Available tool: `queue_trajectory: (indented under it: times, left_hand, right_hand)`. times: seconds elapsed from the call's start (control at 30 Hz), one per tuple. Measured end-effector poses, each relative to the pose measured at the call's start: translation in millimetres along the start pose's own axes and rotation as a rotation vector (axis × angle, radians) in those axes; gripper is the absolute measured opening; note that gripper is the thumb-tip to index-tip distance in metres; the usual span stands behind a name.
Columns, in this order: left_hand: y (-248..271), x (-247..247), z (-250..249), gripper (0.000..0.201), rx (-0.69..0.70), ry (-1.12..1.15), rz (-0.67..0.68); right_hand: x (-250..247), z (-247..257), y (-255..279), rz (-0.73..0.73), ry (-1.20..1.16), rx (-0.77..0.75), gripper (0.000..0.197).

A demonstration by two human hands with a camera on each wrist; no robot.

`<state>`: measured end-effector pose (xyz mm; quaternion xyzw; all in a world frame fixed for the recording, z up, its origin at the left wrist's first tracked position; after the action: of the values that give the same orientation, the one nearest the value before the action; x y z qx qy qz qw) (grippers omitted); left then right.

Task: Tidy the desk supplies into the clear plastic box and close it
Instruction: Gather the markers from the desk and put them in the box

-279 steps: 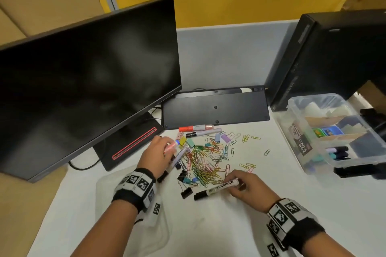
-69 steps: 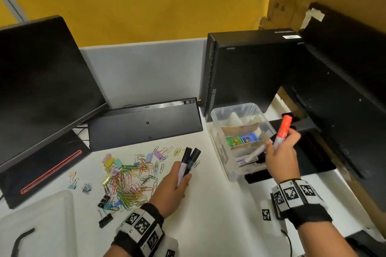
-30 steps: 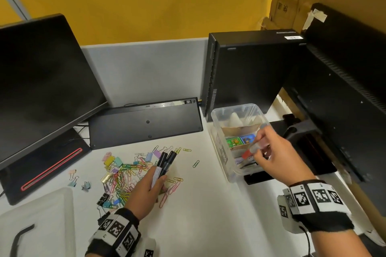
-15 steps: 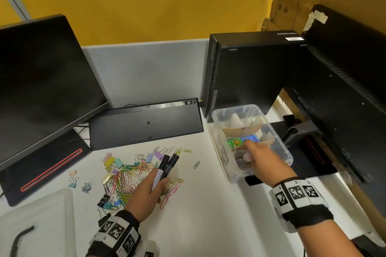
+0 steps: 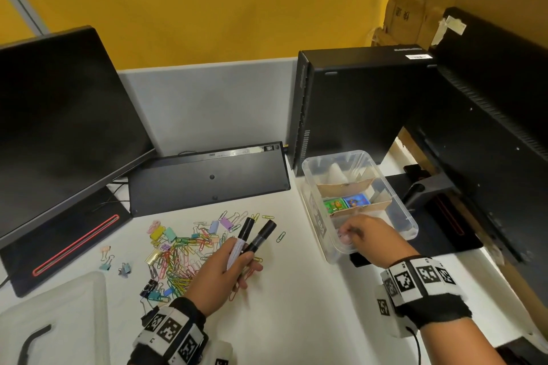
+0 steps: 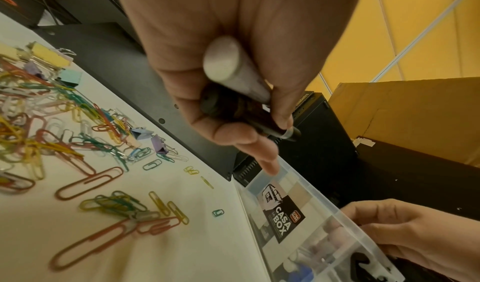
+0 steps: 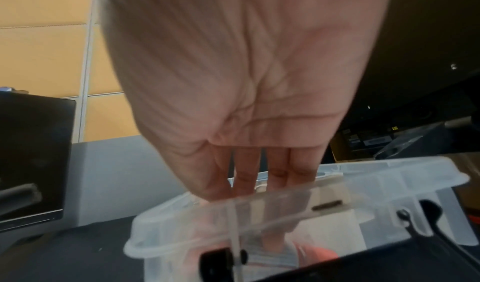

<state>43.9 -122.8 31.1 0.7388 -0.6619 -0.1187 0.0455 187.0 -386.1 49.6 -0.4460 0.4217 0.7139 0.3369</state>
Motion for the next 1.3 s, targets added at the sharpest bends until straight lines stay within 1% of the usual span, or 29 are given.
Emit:
queue_trajectory:
  times: [0.1,0.23,0.37,0.47,0.57,0.6,0.7,0.83,0.93,1.03,1.1,1.2,1.3]
  left_hand:
    - [-0.5,0.5,-0.1,0.015,0.002,-0.021,-0.007]
    - [0.9,1.2,0.4,0.014,0.010,-0.031,-0.017]
    - [3.7,1.1,2.1,0.012,0.018,-0.049,-0.030]
    - [4.3,-0.4,4.2,0.013,0.012,-0.041,-0.034]
    - [4.4,-1.9,4.9,0.015,0.009,-0.041,-0.040]
    - [4.5,-2.2,5.0,0.015,0.010,-0.043,-0.043]
    - [4.9,-2.7,5.8,0.014,0.006,-0.037,-0.049]
    - [7.1,-2.7,5.4,0.014,0.006,-0.028,-0.054]
    - [8.1,-3.4,6.2,0.013,0.001,-0.027,-0.055]
    - [8.8,-4.2,6.2,0.014,0.010,-0.027,-0.051]
    - [9.4,-4.4,5.9,0.015,0.008,-0.019,-0.048]
    - [10.0,-5.3,7.0,0.017,0.003,-0.007,-0.049]
    - [10.5,-6.5,7.4,0.015,0.007,0.000,-0.050]
  right_hand:
    - [-0.8,-6.6,-11.1,0.057,-0.017,0.038,0.016]
    - [-7.2,-13.7,-20.6,0.065,0.017,0.103,0.013]
    - [-10.5,-13.5,-25.9,0.193,0.027,0.050,0.022]
    - [-17.1,-6.7,-28.3,0.261,0.059,0.055,0.015]
    - [-19.4,-6.1,-32.5,0.218,0.073,0.097,0.009]
    - [-18.8,-6.4,-33.1,0.205,0.091,0.102,0.010]
    - [-11.2,-8.0,-35.4,0.218,0.142,0.115,0.025]
    - [-1.7,-10.5,-38.5,0.167,0.101,0.152,0.014]
    - [1.3,-8.9,-37.3,0.208,0.152,0.142,0.015]
    - [-1.5,-6.1,-35.0,0.224,0.246,0.115,0.021]
    - [-5.3,-8.1,-32.4,0.178,0.221,0.133,0.025]
    - [-10.1,-9.5,-26.3,0.070,0.090,0.167,0.027]
    - [-13.0,-5.8,-18.7,0.050,-0.002,0.163,0.023]
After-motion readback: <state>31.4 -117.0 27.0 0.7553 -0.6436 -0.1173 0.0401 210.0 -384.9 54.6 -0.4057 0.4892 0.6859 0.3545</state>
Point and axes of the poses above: each hand's wrist, its own y-axis away from the middle knuckle, its own x-axis out of the palm, z = x × y, the point moved 2 cm from there along -y, towards the middle knuckle, and after that the axes turned 14 degrees about y, right-handed, at the moved point
